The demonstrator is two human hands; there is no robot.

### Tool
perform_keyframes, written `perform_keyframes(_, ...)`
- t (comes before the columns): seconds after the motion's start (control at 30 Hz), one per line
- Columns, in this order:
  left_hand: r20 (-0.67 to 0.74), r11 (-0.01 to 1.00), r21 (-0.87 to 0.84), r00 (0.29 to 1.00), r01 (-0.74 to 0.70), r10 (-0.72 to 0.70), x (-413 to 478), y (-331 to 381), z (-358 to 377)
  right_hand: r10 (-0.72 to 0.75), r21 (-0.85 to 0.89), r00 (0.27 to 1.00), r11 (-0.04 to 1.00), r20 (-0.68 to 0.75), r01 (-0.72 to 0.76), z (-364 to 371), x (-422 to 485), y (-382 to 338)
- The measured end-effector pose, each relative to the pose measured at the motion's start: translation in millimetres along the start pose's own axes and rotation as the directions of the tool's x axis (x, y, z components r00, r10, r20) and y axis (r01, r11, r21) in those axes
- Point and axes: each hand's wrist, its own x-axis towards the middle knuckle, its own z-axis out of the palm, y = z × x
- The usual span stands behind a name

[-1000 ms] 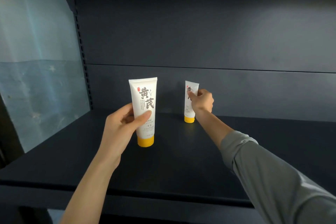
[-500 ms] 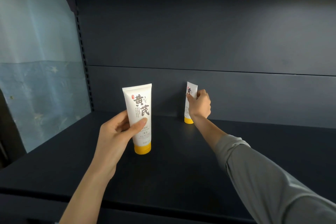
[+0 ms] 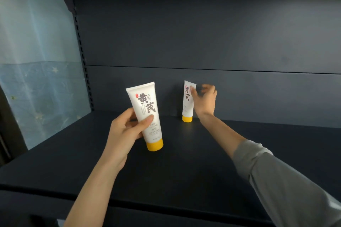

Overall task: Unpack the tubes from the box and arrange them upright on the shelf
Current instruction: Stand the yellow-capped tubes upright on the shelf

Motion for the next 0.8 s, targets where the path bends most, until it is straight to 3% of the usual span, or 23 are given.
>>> perform_keyframes(0.13, 0.101, 1.000, -0.019, 0.995, -0.018, 0.020, 4, 11, 27, -0.035, 0.234, 0.962, 0.972, 0.270, -0.030, -36, -18, -25)
perform_keyframes(0.23, 0.152, 0.999, -0.002, 0.987, -0.051, 0.051, 5, 17, 50, -0.099, 0.270, 0.849, 0.961, 0.519, -0.053, -65, -42, -40)
perform_keyframes(0.33, 0.186, 0.995, 0.020, 0.978, -0.095, 0.090, 3, 18, 70, -0.145, 0.261, 0.753, 0.965, 0.642, -0.037, -94, -69, -39)
perform_keyframes(0.47, 0.192, 0.992, 0.023, 0.975, -0.121, 0.114, -3, 17, 87, -0.166, 0.238, 0.696, 0.971, 0.699, -0.008, -126, -95, -32)
perform_keyframes(0.63, 0.214, 0.993, 0.014, 0.971, -0.113, 0.108, -6, 18, 100, -0.174, 0.249, 0.743, 0.968, 0.646, 0.010, -140, -98, -27)
perform_keyframes(0.8, 0.240, 0.989, 0.066, 0.964, -0.131, 0.112, -11, 18, 105, -0.166, 0.245, 0.730, 0.969, 0.663, -0.002, -142, -93, -23)
